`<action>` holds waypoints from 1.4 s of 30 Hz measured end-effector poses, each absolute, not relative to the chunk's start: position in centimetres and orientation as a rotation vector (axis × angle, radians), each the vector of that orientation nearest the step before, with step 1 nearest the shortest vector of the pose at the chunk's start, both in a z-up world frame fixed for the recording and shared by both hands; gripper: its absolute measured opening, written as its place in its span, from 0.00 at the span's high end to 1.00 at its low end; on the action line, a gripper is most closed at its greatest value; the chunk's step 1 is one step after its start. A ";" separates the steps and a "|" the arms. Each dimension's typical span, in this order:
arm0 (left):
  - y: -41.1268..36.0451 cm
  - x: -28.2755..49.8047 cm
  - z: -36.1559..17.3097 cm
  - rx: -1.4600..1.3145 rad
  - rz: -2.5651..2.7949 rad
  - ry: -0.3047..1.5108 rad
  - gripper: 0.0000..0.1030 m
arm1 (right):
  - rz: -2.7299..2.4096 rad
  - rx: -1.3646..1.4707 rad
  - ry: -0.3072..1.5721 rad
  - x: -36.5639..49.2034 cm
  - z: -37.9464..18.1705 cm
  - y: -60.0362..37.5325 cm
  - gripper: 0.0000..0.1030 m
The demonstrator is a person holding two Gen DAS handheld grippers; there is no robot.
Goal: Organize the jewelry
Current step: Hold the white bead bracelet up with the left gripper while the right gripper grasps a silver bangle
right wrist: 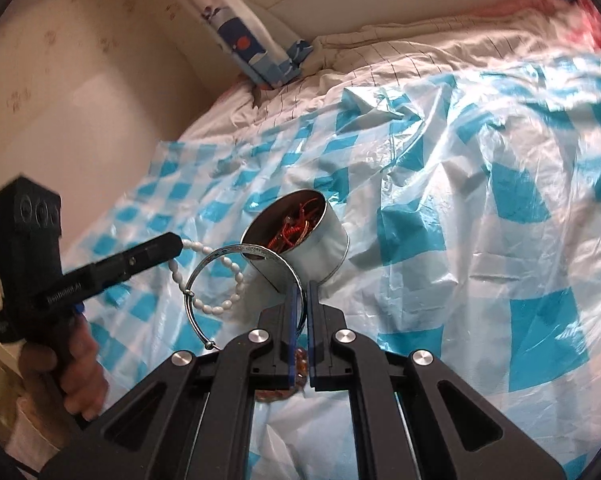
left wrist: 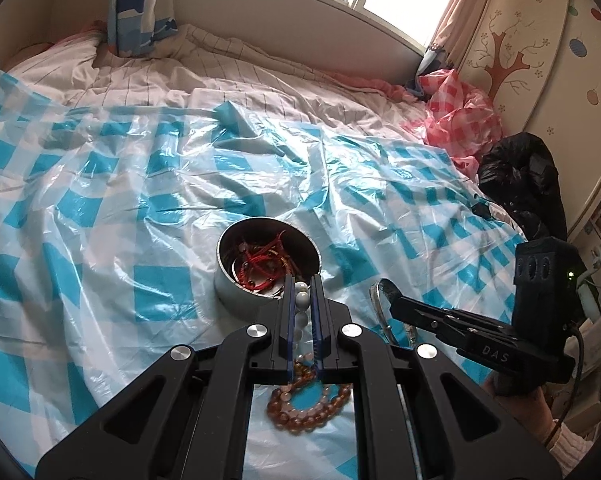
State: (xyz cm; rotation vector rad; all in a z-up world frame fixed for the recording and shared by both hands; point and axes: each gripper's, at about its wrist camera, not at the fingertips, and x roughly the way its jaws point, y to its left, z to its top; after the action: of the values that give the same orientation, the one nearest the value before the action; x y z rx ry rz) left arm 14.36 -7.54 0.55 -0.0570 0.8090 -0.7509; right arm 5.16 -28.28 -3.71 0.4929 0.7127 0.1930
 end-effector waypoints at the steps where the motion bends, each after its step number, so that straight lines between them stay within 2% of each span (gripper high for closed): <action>1: -7.7 14.3 0.6 -0.057 -0.752 0.806 0.94 | 0.196 0.508 0.709 5.1 -3.7 -28.5 0.95; 18: -10.4 16.0 2.4 -0.108 -0.747 0.701 0.93 | 0.266 0.663 0.596 6.9 -3.2 -30.5 0.95; 30: -11.2 19.2 1.8 -0.195 -0.750 0.723 0.94 | 0.248 0.763 0.530 10.2 -4.0 -32.3 0.95; 42: -12.0 19.8 0.7 -0.201 -0.739 0.746 0.94 | 0.250 0.739 0.527 11.8 -3.9 -31.7 0.95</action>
State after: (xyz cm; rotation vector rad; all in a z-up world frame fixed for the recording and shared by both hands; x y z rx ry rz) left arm 19.83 -12.00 0.66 -0.2014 0.7465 -0.7385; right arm 11.81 -31.75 -3.87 0.7394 0.5271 0.2500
